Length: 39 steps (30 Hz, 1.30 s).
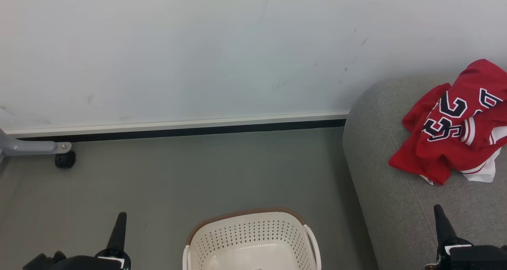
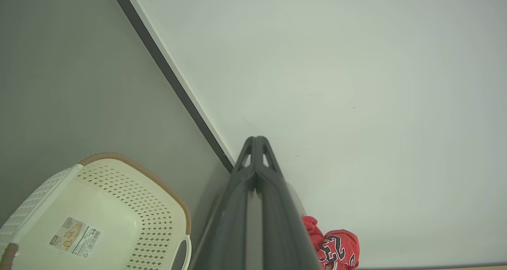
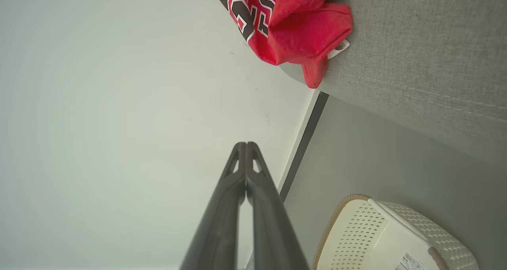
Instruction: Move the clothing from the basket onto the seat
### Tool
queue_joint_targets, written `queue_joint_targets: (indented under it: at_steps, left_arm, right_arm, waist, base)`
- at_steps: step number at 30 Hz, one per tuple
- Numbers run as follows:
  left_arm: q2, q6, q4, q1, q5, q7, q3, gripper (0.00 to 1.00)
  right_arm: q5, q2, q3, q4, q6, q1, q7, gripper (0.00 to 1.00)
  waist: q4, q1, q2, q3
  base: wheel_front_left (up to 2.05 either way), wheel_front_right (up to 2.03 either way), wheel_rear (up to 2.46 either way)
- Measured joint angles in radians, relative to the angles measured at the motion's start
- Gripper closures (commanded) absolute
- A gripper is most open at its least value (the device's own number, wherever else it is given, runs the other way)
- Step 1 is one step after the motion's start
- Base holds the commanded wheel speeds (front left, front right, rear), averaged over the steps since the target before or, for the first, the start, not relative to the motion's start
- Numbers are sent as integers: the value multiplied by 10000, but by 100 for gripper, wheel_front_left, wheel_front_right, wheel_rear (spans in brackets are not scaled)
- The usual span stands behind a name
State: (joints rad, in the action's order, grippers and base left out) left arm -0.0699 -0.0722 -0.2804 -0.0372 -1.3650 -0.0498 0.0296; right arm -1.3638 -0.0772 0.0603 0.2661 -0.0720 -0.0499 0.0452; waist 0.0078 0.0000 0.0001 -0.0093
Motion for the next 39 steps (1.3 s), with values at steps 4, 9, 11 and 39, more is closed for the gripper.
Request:
queue_joint_targets:
  at_steps: [4, 9, 11, 39]
  left_arm:
    - [56, -90, -25, -29, -370, -109, 121, 100]
    - [105, -255, -63, -147, -918, -288, 272, 100]
    - [134, -265, -69, -218, -1210, -341, 320, 100]
    - [268, -514, -153, -425, -2347, -637, 614, 100]
  right_arm:
    - [-458, 65, 142, 52, -88, -40, 159, 100]
    - [-1022, 155, 314, 136, -198, -114, 301, 100]
    - [-1204, 173, 382, 171, -253, -190, 355, 100]
    - [-2318, 328, 731, 326, -485, -419, 683, 100]
  waist:
    - [-15, 0, 0, 21]
    - [-34, 0, 0, 48]
    - [-42, 0, 0, 58]
    - [-78, 0, 0, 110]
  base:
    - [0, 0, 0]
    - [0, 0, 0]
    - [0, 0, 0]
    - [0, 0, 0]
